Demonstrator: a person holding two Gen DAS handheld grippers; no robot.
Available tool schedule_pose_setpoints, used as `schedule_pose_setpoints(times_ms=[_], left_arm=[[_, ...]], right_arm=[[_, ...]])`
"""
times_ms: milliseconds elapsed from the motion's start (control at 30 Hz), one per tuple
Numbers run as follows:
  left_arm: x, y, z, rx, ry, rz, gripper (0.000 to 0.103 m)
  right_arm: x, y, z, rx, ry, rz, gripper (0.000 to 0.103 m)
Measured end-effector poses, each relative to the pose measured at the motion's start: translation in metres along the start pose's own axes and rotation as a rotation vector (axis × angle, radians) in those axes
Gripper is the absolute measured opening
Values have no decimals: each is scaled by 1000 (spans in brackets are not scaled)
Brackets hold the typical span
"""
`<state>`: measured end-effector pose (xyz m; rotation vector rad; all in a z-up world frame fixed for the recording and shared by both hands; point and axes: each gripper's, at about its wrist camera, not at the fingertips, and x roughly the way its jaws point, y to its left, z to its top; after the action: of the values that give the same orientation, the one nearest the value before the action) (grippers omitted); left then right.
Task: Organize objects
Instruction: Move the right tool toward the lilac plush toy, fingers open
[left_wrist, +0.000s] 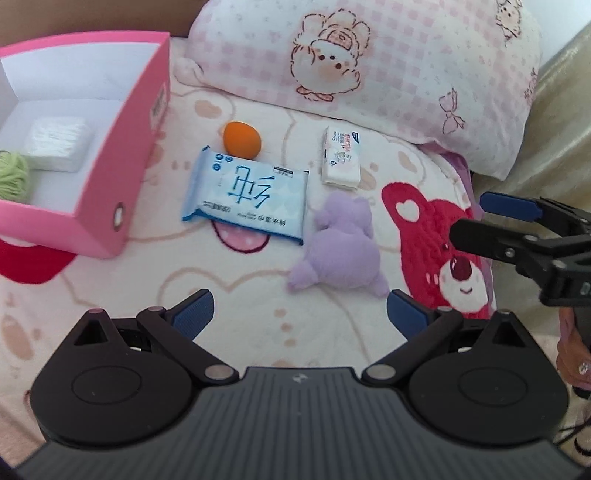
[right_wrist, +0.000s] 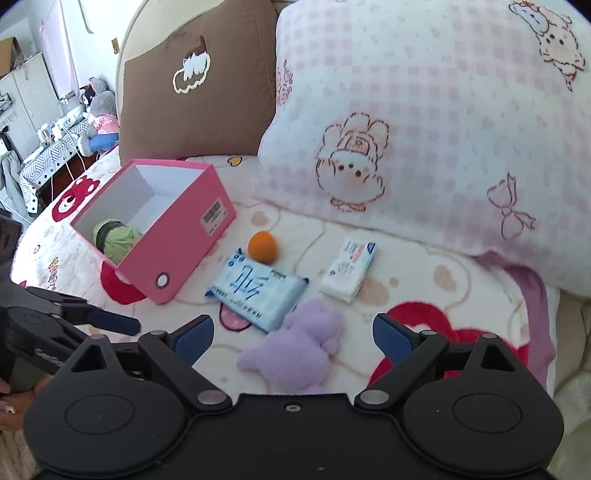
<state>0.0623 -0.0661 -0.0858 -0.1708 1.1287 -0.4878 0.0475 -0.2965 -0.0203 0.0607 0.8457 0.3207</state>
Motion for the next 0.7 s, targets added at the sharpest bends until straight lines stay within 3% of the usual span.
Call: schedule_pose_setpoints(times_ms=[100, 333, 400, 467, 500, 600, 700], left_arm=[[16, -2, 2, -19, -8, -10, 101], [47, -7, 4, -22, -35, -13, 100], [51, -6, 0, -30, -60, -20, 99], [58, -5, -6, -56, -50, -27, 96], [61, -4, -8, -63, -46, -35, 96], [69, -2, -13, -69, -46, -26, 94], [77, 1, -18, -84, -34, -35, 92]], right_arm=[[8, -9, -1, -6, -41, 11, 95], [49, -30, 1, 102, 48, 73, 95], [60, -29, 1, 69, 67, 38, 95], [72, -21, -2, -4, 79, -90, 95], [78, -20, -3, -21, 84, -114, 95], [90, -26, -5, 31, 113, -49, 95], [96, -25, -2, 2, 127, -41, 94]])
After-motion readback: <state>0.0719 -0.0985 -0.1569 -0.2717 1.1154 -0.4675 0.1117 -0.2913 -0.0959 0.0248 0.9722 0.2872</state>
